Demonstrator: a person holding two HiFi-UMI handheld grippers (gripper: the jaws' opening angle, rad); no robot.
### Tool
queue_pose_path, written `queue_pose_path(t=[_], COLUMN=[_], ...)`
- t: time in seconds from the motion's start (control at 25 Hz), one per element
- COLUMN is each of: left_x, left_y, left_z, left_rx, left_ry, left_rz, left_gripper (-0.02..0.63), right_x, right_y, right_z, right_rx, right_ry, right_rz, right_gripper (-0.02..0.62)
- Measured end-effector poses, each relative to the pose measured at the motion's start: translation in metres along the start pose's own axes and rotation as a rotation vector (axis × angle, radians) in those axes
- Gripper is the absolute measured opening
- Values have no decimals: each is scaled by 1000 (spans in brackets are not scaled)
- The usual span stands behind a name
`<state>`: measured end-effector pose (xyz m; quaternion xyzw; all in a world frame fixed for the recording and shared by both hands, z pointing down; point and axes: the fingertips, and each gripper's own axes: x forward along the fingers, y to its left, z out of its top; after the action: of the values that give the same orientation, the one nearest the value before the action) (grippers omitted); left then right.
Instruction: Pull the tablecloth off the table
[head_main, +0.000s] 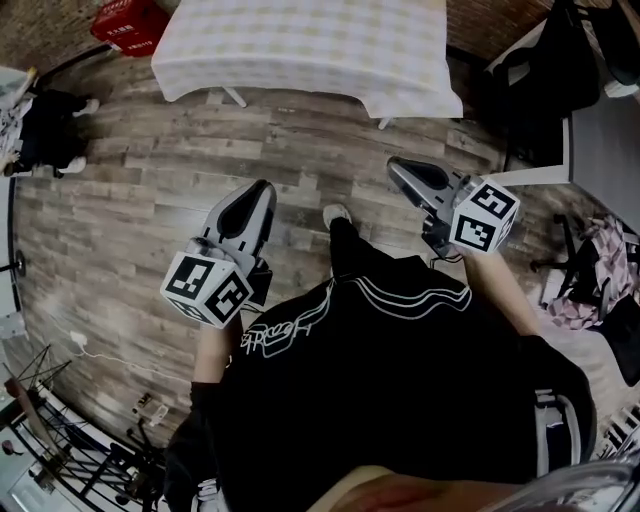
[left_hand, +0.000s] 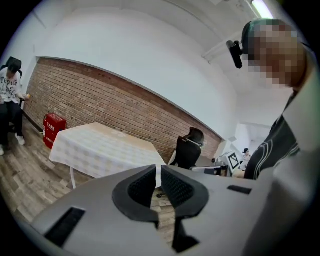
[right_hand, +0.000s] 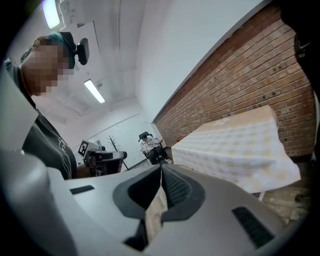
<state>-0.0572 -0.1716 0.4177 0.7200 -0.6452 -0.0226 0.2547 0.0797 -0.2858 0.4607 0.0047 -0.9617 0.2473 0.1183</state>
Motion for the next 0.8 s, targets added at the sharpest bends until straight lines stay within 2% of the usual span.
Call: queue_pose_path(t=[0.16, 0.32, 0.56, 0.68, 0.8], left_x=[39, 74, 98, 104, 108], left_y=[32, 59, 98, 119, 137], left_z=[26, 56, 101, 112, 113], left_rx=[-11, 36, 66, 63, 61], left_ry=[16, 29, -14, -18, -6], left_rz=[7, 4, 49, 75, 84], left_gripper=[11, 11, 12, 14, 31], right_x=[13, 22, 25, 19, 10], right_y=[-49, -89, -128, -145, -163], right_z=[30, 62, 102, 113, 108], right_rx=[16, 12, -42, -60, -41], right_ry=[-28, -58, -105, -135, -133], right_rz=[-43, -75, -113, -165, -237], right_gripper=[-2, -2, -2, -2, -2])
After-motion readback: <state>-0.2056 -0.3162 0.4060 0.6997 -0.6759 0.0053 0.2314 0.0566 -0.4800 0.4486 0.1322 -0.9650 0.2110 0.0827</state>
